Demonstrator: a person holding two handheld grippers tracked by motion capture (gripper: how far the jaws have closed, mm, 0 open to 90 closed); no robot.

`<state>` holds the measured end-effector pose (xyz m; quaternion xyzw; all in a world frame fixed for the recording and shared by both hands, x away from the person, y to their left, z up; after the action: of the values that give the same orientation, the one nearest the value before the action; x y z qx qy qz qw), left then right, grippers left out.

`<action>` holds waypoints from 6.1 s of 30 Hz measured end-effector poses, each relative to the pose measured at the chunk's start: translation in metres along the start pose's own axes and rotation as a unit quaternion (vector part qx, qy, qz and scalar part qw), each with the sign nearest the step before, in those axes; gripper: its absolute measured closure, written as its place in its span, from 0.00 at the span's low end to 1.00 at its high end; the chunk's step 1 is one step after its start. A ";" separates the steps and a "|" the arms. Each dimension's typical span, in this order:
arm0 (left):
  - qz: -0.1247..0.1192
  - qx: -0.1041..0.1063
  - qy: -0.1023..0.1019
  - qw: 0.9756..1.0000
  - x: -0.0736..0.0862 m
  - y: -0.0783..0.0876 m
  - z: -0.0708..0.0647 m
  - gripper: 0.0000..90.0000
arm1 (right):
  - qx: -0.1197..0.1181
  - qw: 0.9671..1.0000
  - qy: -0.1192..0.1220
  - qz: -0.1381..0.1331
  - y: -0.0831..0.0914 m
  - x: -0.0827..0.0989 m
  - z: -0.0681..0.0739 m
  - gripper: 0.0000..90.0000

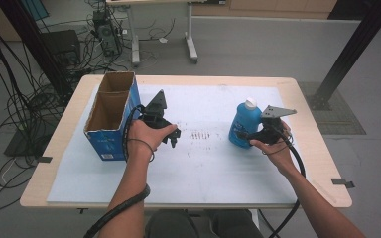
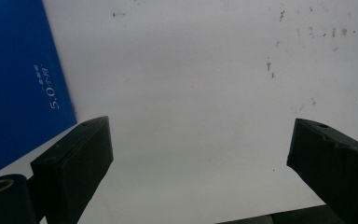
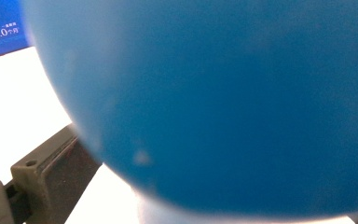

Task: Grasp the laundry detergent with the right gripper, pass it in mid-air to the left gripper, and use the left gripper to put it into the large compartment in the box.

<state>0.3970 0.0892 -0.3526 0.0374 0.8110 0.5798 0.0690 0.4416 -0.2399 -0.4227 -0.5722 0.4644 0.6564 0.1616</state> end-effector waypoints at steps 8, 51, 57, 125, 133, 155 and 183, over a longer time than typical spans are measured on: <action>-0.002 0.002 0.000 1.000 0.000 0.000 0.000 0.08 | 0.002 1.000 0.002 -0.002 0.000 0.000 0.000 0.03; -0.005 0.002 -0.009 1.000 -0.001 0.006 -0.005 0.08 | -0.021 0.999 0.016 -0.024 -0.003 0.008 0.001 0.48; -0.010 0.003 -0.011 1.000 0.000 0.009 -0.008 0.08 | -0.020 0.999 0.018 -0.024 -0.003 0.008 0.002 0.48; -0.008 -0.015 -0.024 1.000 -0.005 0.014 -0.017 0.08 | -0.026 0.999 0.017 -0.024 -0.003 0.008 0.000 0.51; -0.008 -0.015 -0.024 1.000 -0.004 0.016 -0.017 0.08 | -0.026 0.999 0.017 -0.024 -0.003 0.008 0.000 0.51; -0.008 -0.019 -0.026 0.999 -0.003 0.019 -0.018 0.08 | -0.026 0.999 0.017 -0.024 -0.003 0.008 0.000 0.51; -0.004 -0.020 -0.038 0.999 -0.003 0.018 -0.022 0.08 | -0.026 0.999 0.016 -0.023 -0.003 0.008 0.000 0.51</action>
<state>0.3964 0.0738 -0.3288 0.0548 0.7960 0.5941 0.1022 0.4417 -0.2406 -0.4313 -0.5971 0.4366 0.6551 0.1541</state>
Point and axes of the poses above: each handheld gripper's, and its own axes: y roughly backward along the jaws, x roughly out of its underside, z roughly to its left, the point moved 4 cm from there along -y, roughly forward along the jaws, and after that the axes turned 14 degrees about x, right-handed, at the moved point
